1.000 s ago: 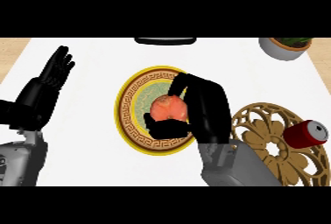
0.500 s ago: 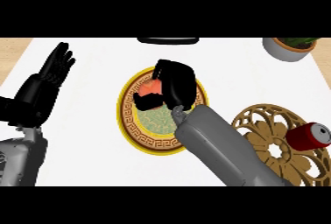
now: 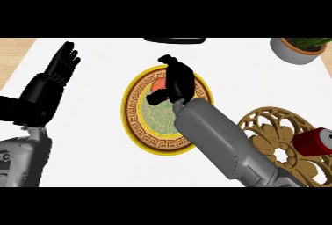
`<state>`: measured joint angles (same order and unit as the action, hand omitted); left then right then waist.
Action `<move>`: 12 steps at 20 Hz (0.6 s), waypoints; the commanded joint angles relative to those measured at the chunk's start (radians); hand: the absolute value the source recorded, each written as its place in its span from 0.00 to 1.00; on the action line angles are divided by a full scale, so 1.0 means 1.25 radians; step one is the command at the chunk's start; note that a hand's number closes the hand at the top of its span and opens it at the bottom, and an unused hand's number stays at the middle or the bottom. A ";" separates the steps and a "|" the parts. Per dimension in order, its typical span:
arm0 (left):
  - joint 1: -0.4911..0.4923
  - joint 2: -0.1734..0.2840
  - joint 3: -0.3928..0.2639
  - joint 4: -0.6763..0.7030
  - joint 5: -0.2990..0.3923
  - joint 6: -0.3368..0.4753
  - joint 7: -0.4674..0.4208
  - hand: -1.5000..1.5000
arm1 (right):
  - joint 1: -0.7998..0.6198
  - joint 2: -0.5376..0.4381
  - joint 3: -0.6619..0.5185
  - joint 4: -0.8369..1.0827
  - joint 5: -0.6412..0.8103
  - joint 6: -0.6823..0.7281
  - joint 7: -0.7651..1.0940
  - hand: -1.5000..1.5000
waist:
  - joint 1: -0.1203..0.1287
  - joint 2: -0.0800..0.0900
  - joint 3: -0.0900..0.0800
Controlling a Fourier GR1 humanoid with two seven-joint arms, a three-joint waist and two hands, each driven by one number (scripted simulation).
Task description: Pick the squash from the placemat and place it in the plate
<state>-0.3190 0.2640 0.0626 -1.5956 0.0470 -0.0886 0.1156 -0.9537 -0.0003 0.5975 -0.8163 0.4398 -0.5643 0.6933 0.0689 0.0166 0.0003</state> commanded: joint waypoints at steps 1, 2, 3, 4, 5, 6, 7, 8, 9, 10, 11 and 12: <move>-0.023 -0.004 -0.003 0.019 0.003 -0.008 0.004 0.50 | 0.001 0.000 0.072 0.007 -0.123 -0.101 -0.046 0.00 | 0.007 0.001 0.000; -0.011 -0.003 -0.006 0.019 -0.014 0.000 -0.006 0.50 | 0.000 0.000 0.015 0.042 -0.139 -0.106 -0.132 0.00 | 0.002 0.003 0.000; -0.012 -0.026 -0.024 0.022 -0.032 0.018 -0.019 0.50 | -0.042 0.000 0.016 0.042 -0.157 -0.100 -0.129 0.00 | 0.000 0.001 0.000; -0.028 0.006 0.000 0.024 -0.004 -0.012 0.011 0.50 | -0.020 0.000 0.008 0.045 -0.158 -0.155 -0.167 0.00 | 0.002 0.002 0.001; -0.020 -0.013 -0.011 0.028 -0.021 0.004 -0.024 0.50 | -0.037 0.000 0.017 0.055 -0.185 -0.177 -0.167 0.00 | 0.014 0.006 0.000; -0.012 -0.010 -0.002 0.011 -0.013 0.010 0.011 0.50 | 0.002 0.000 0.037 0.008 -0.183 -0.232 -0.168 0.00 | -0.001 -0.002 0.000; -0.034 -0.016 -0.006 0.048 -0.029 0.016 -0.017 0.50 | -0.007 0.000 0.010 0.020 -0.196 -0.246 -0.207 0.00 | -0.010 0.001 0.000; -0.013 -0.018 0.003 0.017 -0.007 0.010 -0.008 0.50 | -0.001 0.000 -0.006 0.028 -0.208 -0.270 -0.242 0.00 | -0.006 -0.001 0.001; -0.029 -0.015 0.004 -0.004 -0.012 0.024 0.023 0.50 | 0.011 0.000 -0.027 -0.003 -0.243 -0.268 -0.269 0.00 | -0.011 -0.003 0.001; 0.003 -0.018 -0.011 0.008 -0.008 -0.005 -0.014 0.50 | -0.033 0.000 -0.045 0.000 -0.281 -0.248 -0.257 0.00 | -0.007 -0.002 0.001; 0.000 -0.007 0.005 -0.023 -0.008 0.012 0.029 0.50 | 0.012 0.000 -0.055 -0.036 -0.293 -0.271 -0.288 0.00 | -0.017 -0.007 0.001; -0.029 0.002 0.011 0.001 -0.009 0.008 0.041 0.50 | 0.001 0.000 -0.079 0.000 -0.317 -0.254 -0.345 0.00 | -0.020 -0.003 0.001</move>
<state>-0.3377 0.2530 0.0634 -1.5896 0.0335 -0.0786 0.1307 -0.9594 -0.0003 0.5586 -0.8131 0.1373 -0.8505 0.3835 0.0567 0.0137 0.0011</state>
